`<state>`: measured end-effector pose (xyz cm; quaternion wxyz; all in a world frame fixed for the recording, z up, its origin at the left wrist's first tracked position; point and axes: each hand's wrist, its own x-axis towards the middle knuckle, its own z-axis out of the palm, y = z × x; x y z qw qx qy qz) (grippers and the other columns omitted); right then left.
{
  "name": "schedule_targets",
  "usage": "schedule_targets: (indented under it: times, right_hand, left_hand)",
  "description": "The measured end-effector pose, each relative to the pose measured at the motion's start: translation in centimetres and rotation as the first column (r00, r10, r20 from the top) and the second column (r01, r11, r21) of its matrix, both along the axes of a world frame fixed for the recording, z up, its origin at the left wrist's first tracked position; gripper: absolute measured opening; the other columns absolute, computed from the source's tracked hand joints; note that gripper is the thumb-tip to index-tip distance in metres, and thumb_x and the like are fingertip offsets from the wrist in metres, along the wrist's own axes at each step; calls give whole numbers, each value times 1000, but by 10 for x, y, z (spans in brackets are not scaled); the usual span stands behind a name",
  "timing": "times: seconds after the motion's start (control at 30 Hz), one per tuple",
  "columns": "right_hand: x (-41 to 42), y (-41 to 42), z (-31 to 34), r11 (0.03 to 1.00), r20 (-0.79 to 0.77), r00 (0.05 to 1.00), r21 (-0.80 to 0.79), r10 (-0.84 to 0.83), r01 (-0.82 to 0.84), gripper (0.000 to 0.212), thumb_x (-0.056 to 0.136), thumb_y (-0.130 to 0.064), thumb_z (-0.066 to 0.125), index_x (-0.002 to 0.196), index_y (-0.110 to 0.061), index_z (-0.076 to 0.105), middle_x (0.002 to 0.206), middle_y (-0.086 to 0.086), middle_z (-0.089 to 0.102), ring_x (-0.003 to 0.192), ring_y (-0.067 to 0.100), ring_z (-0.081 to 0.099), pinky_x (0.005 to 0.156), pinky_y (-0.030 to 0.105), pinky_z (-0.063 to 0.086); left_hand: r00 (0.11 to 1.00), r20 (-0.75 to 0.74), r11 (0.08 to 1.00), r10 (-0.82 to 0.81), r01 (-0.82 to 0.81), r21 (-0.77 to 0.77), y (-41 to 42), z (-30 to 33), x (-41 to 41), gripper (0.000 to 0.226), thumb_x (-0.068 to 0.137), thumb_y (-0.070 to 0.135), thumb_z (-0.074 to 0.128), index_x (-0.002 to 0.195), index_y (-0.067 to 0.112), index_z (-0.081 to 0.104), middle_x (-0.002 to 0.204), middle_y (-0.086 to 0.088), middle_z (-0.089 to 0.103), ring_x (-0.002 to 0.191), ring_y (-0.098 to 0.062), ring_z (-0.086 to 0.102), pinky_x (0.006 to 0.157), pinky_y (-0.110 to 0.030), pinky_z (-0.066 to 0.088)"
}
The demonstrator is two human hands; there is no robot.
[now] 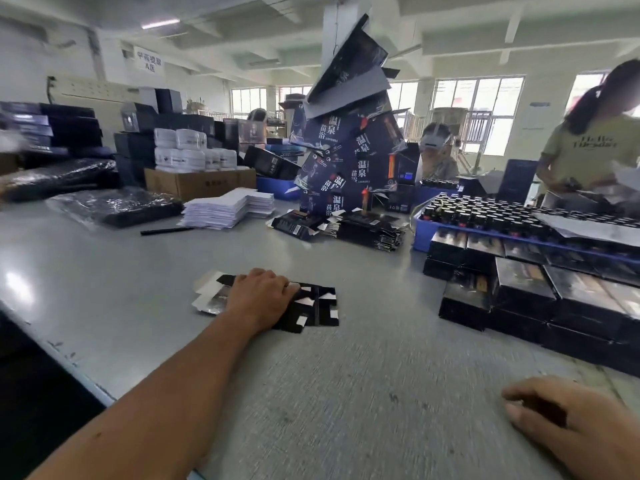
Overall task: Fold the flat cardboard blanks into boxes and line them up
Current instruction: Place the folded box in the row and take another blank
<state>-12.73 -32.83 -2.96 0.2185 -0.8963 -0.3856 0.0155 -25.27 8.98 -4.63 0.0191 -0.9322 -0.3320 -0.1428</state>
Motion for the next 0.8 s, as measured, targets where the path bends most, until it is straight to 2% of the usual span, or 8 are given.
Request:
schedule_targets:
  times: [0.07,0.17,0.37,0.53,0.63,0.7,0.77,0.8]
  right_hand:
    - [-1,-1,0,1000,-15,1000,-13,-2,1,16,80,-49,74,80,-61,63,97,-53,52,84,-2,63,69,13,43]
    - [-5,1,2,1000,-40,999,-6,-21,21,16,81,-47,74,85,-58,64,84,-32,66,85,-1,63,68,12,43]
    - [-6,1,3,1000,-26,999,-10,-22,21,10,85,-51,71,90,-55,63,92,-27,65,88,-5,62,71,11,45]
    - [-7,2,5,999,-24,1000,-42,-14,13,6,90,-52,65,94,-54,60,96,-22,65,91,-4,61,72,12,46]
    - [-9,3,7,999,-29,1000,-53,-13,12,4,91,-54,63,93,-54,59,96,-23,63,89,-6,60,71,12,44]
    - [-10,2,7,999,-37,999,-50,-6,4,3,92,-55,60,95,-54,58,98,-25,62,90,-7,58,73,11,43]
    - [-11,1,8,1000,-60,998,-21,2,-3,4,93,-55,59,96,-54,59,98,-26,62,90,-7,59,73,11,43]
    - [-11,1,8,1000,-78,997,-1,4,-5,4,93,-55,58,96,-53,61,96,-26,63,89,-8,60,73,12,45]
  left_hand:
    - [999,37,1000,11,-11,24,3,-4,-2,51,103,55,25,125,30,64,127,-4,61,123,-25,49,101,-44,37]
    - [994,101,997,30,-37,74,1,-7,-2,52,103,55,26,122,26,64,126,-4,60,124,-25,49,103,-44,37]
    - [977,205,987,53,-82,135,-2,-4,-10,50,102,55,26,116,22,62,121,-3,62,115,-24,55,100,-42,39]
    - [966,255,972,33,-90,216,-11,5,-13,51,102,56,23,93,23,61,97,1,70,100,-23,63,96,-42,40]
    - [961,276,962,13,-88,260,-22,11,-10,43,103,50,34,84,23,61,86,2,71,88,-23,66,88,-43,42]
    - [955,294,952,-40,-53,301,-34,15,-5,40,102,43,44,73,21,60,71,1,69,66,-24,63,74,-39,42]
    - [941,322,952,-107,3,307,-50,22,3,40,100,38,51,64,22,52,57,2,59,47,-19,47,57,-30,34]
    - [936,328,956,-128,27,293,-62,27,9,40,100,39,51,64,22,51,56,3,55,46,-16,41,54,-29,30]
